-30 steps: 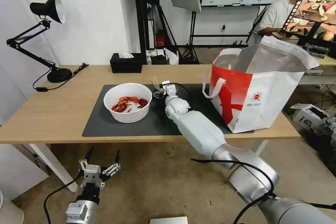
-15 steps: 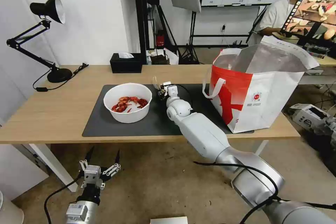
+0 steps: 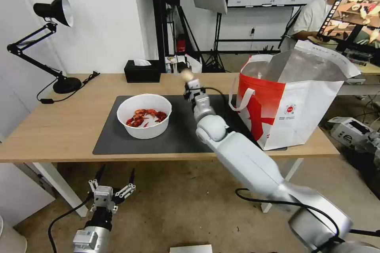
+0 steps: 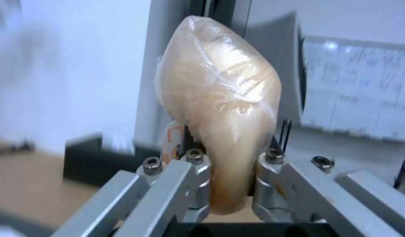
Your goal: Pick up the trash from the table and place it into the takeout bag.
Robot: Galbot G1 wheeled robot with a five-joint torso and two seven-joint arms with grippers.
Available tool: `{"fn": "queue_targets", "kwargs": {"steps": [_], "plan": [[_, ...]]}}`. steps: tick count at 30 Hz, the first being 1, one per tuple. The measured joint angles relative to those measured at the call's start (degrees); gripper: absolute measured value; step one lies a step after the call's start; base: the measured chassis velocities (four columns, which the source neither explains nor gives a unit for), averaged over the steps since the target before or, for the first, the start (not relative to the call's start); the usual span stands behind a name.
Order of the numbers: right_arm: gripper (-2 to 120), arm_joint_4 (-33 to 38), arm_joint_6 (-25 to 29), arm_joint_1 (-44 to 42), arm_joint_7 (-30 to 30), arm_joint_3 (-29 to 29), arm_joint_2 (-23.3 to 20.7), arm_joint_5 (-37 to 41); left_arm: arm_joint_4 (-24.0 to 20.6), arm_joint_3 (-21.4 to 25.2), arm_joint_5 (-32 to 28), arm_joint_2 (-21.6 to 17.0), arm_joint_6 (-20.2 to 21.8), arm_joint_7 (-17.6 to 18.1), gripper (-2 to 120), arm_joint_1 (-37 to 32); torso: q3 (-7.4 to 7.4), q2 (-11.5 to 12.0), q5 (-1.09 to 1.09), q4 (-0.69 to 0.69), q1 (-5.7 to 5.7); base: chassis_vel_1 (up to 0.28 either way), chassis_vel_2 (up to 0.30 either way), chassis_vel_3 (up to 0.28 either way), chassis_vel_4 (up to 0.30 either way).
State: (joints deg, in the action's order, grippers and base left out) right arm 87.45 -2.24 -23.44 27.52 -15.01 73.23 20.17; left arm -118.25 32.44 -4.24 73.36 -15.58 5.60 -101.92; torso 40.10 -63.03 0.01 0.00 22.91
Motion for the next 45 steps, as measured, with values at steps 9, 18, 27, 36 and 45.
{"fn": "queue_targets", "kwargs": {"steps": [9,18,27,36,45], "plan": [[7,19.36,-9.11,-1.05,2.14,7.10,-11.03,9.65,-1.13,0.65,-0.66,-0.16,0.06,0.06,100,-0.22,0.00,0.00,0.00,0.00,0.00,0.000,0.000,0.000,0.000],[7,22.74,-18.16,-3.12,4.98,15.24,-20.02,15.01,-1.43,0.52,-0.17,0.10,0.06,0.07,100,-0.77,0.01,0.00,0.01,-0.01,0.00,0.000,0.000,0.000,0.000],[7,22.80,-25.90,-4.82,7.93,19.02,-24.32,21.46,-1.17,-0.41,1.51,0.87,0.04,0.07,100,-1.17,0.01,0.00,0.00,-0.01,0.01,0.000,0.000,0.000,0.000],[21,22.28,-26.23,-6.50,9.84,20.36,-23.93,22.26,-1.62,-0.06,1.63,0.85,0.02,0.07,100,-1.42,0.01,0.00,-0.02,0.00,0.00,0.000,0.000,0.000,0.000],[51,23.73,-24.59,-9.57,9.89,21.96,-24.66,22.53,-1.46,-0.33,2.38,1.09,-0.38,0.06,100,-1.80,0.01,0.00,-0.01,0.00,0.00,0.000,0.000,0.000,0.000]]}}
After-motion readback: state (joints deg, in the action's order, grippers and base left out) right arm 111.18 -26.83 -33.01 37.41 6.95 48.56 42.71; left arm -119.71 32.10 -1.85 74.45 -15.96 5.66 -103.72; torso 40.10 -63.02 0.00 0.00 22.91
